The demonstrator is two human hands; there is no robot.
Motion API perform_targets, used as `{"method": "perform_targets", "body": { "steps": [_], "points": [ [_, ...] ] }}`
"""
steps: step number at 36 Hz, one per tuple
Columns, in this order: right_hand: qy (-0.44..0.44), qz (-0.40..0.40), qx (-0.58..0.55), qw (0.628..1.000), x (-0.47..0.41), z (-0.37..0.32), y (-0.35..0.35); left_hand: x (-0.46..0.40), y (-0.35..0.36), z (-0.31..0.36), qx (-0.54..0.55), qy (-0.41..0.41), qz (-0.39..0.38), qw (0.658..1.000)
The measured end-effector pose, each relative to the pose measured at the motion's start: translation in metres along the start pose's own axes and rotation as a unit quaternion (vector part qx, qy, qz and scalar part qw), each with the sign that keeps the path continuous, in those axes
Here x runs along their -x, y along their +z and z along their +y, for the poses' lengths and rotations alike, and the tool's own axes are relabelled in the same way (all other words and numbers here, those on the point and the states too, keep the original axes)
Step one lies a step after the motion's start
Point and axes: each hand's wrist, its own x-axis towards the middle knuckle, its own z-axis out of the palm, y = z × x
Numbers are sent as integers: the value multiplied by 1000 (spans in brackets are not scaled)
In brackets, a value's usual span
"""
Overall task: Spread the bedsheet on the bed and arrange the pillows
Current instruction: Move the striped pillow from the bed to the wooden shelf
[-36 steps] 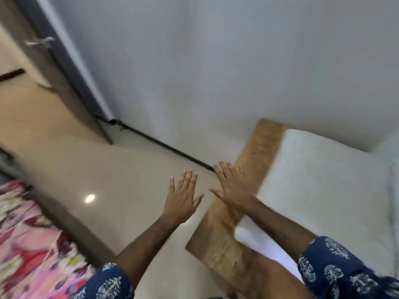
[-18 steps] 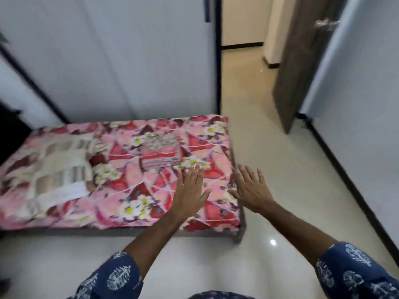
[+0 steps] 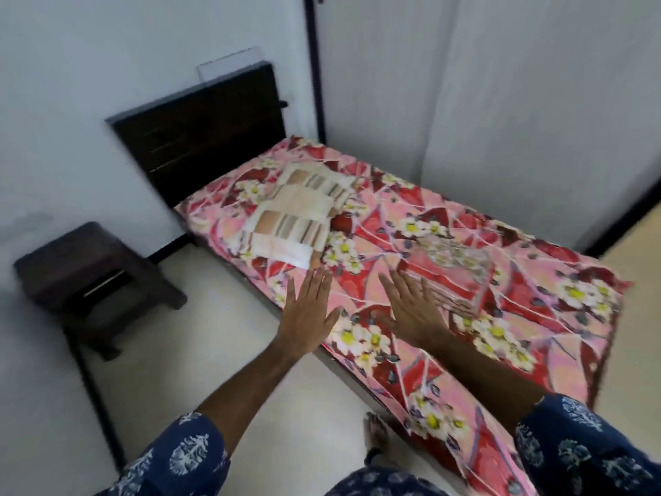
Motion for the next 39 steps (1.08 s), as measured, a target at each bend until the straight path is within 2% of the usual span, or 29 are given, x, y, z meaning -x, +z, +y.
{"method": "perform_targets", "body": {
  "steps": [7, 11, 18, 25, 32, 39],
  "points": [
    [-109, -4, -5, 994, -144, -46, -23, -47, -13, -96, -10, -108, 11, 994],
    [-144, -27, -8, 989, -214, -70, -28, -71, -14, -141, 10, -170, 4, 985],
    [-190, -44, 9, 981, -323, -123, -23, -100, 4, -231, 17, -232, -19, 972],
    [-155, -61, 9, 986, -425, -176, 2, -155, 17, -345, 24, -199, -47, 979],
    [-73, -61, 5, 995, -503, -204, 6, -227, 11, -448, -5, -88, -37, 995],
    [23, -72, -16, 997, -552, -193, 12, -332, 17, -498, 25, 2, -78, 997]
  ]
}}
